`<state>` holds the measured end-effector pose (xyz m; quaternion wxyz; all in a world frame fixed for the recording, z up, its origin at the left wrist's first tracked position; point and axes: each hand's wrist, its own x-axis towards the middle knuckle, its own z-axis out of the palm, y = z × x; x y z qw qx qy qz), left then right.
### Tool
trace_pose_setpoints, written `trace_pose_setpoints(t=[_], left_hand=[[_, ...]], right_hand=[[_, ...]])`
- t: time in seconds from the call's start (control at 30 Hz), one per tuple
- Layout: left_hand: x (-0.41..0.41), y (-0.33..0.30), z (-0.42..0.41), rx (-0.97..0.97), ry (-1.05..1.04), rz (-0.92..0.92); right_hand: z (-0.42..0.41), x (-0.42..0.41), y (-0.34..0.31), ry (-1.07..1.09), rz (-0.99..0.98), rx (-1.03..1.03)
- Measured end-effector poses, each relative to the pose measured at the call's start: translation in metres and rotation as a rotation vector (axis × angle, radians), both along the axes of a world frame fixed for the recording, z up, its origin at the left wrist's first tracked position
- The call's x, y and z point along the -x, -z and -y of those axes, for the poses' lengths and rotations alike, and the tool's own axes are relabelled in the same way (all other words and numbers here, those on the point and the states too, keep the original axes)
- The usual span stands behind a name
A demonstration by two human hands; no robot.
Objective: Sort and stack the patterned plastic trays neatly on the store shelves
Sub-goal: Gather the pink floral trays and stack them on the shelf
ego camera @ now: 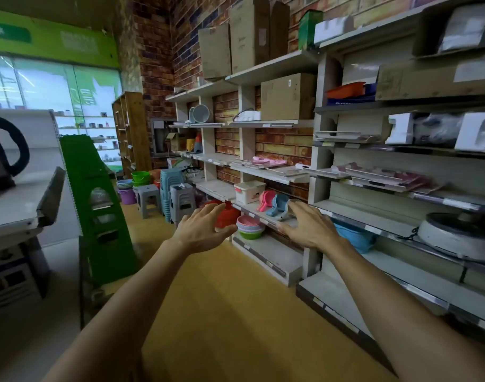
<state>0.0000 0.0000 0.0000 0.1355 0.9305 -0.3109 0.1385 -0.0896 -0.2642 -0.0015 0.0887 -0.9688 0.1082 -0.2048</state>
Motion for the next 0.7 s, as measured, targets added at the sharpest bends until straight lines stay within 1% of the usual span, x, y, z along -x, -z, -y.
trace_pose_setpoints(t=[0.2,0.37,0.53,0.7], left_hand=[[-0.017,0.007,0.023,-0.008,-0.051,-0.003],[-0.051,0.017,0.045,-0.020,-0.054,-0.002],[-0.111,0.029,0.071,-0.087,-0.073,0.015],[-0.198,0.030,0.097,-0.078,-0.049,0.028]], right_hand=[[0.025,-0.020,0.011,-0.019,-0.009,-0.008],[0.047,-0.052,0.019,-0.040,-0.010,-0.014],[0.068,-0.111,0.028,-0.018,-0.040,0.006],[0.091,-0.194,0.030,-0.015,-0.028,0.028]])
